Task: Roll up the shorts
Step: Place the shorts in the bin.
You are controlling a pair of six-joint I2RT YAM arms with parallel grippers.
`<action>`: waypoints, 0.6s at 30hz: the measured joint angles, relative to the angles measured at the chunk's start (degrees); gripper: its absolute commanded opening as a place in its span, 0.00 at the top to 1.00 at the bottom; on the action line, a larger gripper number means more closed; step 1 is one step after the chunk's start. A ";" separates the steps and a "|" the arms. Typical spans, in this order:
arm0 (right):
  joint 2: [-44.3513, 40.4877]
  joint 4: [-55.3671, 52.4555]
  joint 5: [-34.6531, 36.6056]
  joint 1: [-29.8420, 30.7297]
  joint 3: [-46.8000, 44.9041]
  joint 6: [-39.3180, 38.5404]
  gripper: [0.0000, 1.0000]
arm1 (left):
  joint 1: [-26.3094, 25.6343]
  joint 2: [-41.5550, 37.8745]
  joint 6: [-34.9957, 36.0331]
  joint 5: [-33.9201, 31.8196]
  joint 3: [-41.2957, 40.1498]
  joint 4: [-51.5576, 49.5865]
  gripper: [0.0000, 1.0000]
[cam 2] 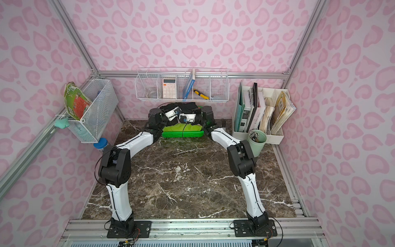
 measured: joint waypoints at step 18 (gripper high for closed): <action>6.82 -8.66 -1.70 -2.36 3.85 6.47 1.00 | 3.06 -13.40 -25.99 2.58 -14.80 -4.15 0.01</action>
